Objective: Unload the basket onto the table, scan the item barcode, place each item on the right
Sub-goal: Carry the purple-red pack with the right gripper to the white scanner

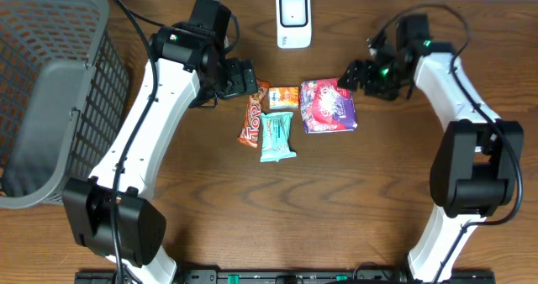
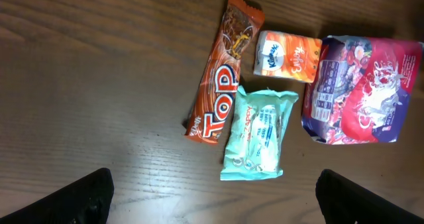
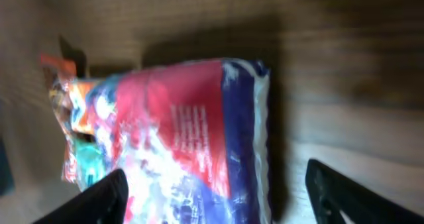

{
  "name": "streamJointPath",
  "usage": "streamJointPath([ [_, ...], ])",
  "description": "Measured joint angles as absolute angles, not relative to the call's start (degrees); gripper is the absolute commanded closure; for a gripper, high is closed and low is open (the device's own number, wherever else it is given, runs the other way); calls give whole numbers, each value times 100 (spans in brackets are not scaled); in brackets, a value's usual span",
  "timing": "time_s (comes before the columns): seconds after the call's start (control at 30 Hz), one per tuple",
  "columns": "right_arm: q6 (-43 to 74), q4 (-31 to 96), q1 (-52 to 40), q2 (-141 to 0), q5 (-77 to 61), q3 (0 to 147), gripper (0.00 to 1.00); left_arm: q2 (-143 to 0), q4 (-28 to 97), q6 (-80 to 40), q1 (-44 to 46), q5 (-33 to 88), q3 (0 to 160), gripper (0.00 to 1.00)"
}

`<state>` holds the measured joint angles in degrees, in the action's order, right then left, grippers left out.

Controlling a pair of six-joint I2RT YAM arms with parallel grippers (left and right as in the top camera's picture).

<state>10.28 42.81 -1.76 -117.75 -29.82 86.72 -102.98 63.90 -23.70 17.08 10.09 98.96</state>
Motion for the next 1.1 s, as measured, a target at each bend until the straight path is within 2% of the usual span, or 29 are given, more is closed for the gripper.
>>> streamJointPath([
  [0.07,1096,3813,-207,-11775,-3092,8285,36,-10298,6390,-2368,1708,1009,9896,2],
  [0.13,1190,3404,-244,-11775,-3175,7920,54,-10298,6390,-2368,1708,1009,9896,2],
  [0.17,1240,3238,-255,-11775,-3210,7771,67,-10298,6390,-2368,1708,1009,9896,2],
  [0.3,1437,2897,-287,-11775,-3391,7522,99,-10298,6392,-2370,1708,1011,9896,2],
  [0.57,1778,2766,-486,-11804,-3922,7686,99,-10298,6392,-2368,1708,1011,9896,2],
  [0.77,2359,2650,-510,-11889,-4115,9080,99,-10298,6394,-2370,1708,1011,9896,2],
  [0.9,2832,2366,-523,-11885,-3697,9935,99,-10298,6390,-2370,1708,1009,9896,2],
  [1.1,3454,1127,-755,-11887,-2893,10051,99,-10298,6390,-2368,1708,1009,9896,2],
])
